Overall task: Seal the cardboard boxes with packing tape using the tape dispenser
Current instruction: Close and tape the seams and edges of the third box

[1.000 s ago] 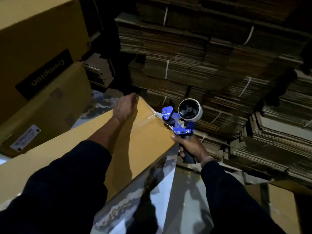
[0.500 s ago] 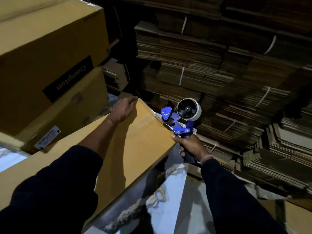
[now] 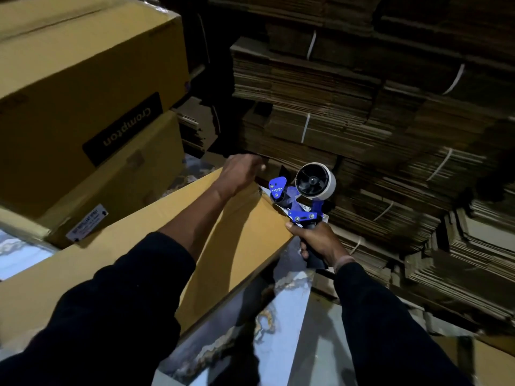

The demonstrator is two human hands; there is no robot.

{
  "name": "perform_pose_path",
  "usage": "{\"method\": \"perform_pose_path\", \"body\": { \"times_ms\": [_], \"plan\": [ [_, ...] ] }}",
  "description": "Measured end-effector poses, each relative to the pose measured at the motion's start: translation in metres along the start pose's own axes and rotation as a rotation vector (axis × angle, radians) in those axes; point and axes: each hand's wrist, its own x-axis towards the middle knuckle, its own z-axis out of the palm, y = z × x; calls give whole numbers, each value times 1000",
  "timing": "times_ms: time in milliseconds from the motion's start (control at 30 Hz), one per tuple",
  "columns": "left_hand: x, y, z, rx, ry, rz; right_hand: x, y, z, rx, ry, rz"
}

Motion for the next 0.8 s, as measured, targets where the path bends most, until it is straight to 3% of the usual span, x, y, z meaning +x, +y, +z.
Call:
{"method": "perform_pose_path", "body": {
  "times_ms": [300,800],
  "plan": [
    [-17,-25,24,-61,-33,101,-2,-2,-1,-7,-21,-8],
    [-11,-30,29,-15,-23,125,-33,17,-25,-17,0,-57]
  ]
}}
